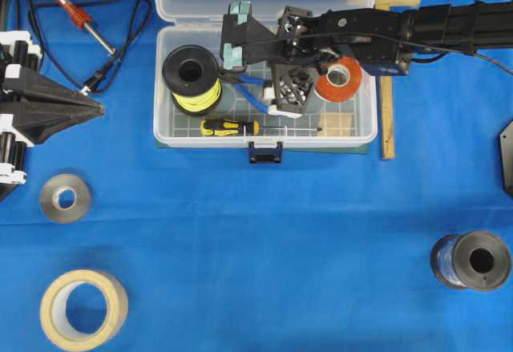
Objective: Pick the nipper from the toolbox among several items.
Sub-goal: 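Lower the right gripper onto the blue-handled pliers and close it, then lift the grasped pliers up out of the toolbox with the right gripper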
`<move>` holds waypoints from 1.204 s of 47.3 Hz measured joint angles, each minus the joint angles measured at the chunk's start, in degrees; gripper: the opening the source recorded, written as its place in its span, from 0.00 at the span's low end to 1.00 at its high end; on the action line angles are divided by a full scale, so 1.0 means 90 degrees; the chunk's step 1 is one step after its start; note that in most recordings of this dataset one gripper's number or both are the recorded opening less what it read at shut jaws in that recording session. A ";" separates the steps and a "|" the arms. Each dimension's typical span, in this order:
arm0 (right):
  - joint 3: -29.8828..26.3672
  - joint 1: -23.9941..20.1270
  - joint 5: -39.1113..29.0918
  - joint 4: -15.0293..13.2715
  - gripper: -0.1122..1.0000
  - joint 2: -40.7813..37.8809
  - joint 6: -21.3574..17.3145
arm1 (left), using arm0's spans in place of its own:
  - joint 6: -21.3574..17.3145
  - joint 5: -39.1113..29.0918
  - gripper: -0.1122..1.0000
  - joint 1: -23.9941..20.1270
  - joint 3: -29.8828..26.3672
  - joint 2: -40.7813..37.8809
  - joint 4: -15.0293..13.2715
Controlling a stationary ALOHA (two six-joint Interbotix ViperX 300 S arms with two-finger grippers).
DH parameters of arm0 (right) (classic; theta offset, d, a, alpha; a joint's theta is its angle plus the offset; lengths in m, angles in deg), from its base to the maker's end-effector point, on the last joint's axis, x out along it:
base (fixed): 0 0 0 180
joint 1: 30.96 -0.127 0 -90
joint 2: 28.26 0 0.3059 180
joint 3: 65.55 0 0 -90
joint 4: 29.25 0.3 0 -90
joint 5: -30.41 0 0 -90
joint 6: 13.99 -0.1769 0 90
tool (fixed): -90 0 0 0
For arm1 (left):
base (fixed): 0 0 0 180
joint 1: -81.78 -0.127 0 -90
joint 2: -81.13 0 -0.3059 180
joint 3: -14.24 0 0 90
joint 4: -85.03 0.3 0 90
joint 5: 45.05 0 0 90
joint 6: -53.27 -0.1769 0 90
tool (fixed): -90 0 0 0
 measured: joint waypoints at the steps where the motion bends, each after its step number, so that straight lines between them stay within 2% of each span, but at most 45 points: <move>1: 0.0000 0.0000 0.0029 0.0000 0.54 -0.0010 0.0010 | 0.0000 -0.0010 0.10 0.0000 0.0010 0.0000 0.0000; 6: -0.0010 -0.0010 0.0088 0.0010 0.27 -0.0039 0.0010 | 0.0000 -0.0049 0.10 0.0000 0.0010 0.0010 0.0000; 8: -0.0010 0.0000 0.0107 0.0010 0.21 -0.0039 0.0020 | 0.0000 -0.0059 0.10 0.0000 0.0010 0.0000 0.0000; 22: 0.0088 0.0049 0.0049 -0.0020 0.22 0.0303 -0.0039 | 0.0049 -0.0078 0.10 0.0000 0.0010 0.0010 0.0000; 42: 0.0352 0.0068 -0.0391 -0.0020 0.22 0.2422 -0.0127 | 0.0059 -0.0078 0.10 0.0000 0.0010 0.0020 0.0000; 48: 0.0518 -0.0322 -0.0400 -0.0029 0.21 0.2891 -0.0215 | 0.0059 -0.0078 0.10 0.0000 0.0010 0.0020 0.0000; 57: 0.0898 -0.1465 -0.0215 -0.0029 0.22 0.3223 -0.0635 | 0.0059 -0.0078 0.10 -0.0039 0.0010 0.0029 0.0000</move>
